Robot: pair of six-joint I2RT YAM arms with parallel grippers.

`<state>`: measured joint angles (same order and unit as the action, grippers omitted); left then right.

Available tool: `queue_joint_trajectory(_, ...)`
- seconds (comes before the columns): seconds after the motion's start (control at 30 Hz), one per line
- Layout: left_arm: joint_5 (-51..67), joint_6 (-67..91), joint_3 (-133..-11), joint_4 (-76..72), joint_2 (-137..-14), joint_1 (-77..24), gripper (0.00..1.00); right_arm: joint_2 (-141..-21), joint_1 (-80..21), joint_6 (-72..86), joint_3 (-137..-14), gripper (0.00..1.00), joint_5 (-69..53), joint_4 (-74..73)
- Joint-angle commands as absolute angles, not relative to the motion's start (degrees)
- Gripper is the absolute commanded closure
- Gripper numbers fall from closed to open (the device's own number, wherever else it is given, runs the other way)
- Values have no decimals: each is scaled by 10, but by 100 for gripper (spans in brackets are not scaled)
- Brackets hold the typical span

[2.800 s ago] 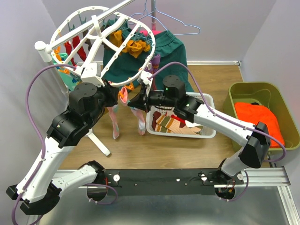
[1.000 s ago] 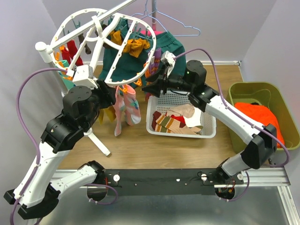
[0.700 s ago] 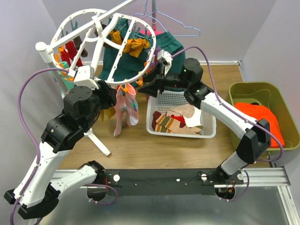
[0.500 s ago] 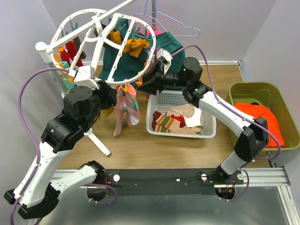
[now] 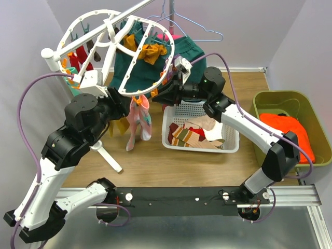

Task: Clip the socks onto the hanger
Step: Open the clamp at the hanger.

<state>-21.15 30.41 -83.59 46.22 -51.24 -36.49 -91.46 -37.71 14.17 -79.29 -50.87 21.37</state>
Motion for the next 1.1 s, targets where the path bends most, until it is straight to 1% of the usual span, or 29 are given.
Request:
queue_joint_trajectory(0.0,-175,320,-865,455,-509,-364,41,-886,-423,120,-787,83,-424,195)
queue_joint_trajectory(0.03,-172,321,-867,454,-510,-363,41,-887,-434,113,-791,84,-373,186)
queue_joint_trajectory(0.1,-166,323,-869,454,-512,-364,41,-890,-470,98,-803,84,-318,161)
queue_joint_trajectory(0.13,-164,323,-870,454,-513,-364,41,-896,-481,95,-808,84,-263,154)
queue_joint_trajectory(0.2,-161,324,-873,455,-514,-364,41,-903,-516,85,-822,85,-209,135)
queue_joint_trajectory(0.23,-161,325,-873,456,-513,-363,41,-909,-525,84,-825,85,-163,132)
queue_joint_trajectory(0.43,-168,329,-869,464,-504,-364,41,-919,-575,99,-837,85,-9,120)
queue_joint_trajectory(0.73,-182,336,-851,476,-497,-364,43,-967,-641,89,-892,84,120,87)
queue_joint_trajectory(0.8,-197,337,-849,486,-497,-363,44,-970,-652,87,-894,83,127,90)
queue_joint_trajectory(0.9,-206,340,-837,490,-494,-364,45,-973,-663,80,-889,79,131,93)
queue_joint_trajectory(1.07,-211,343,-813,489,-497,-364,49,-967,-665,84,-875,75,124,102)
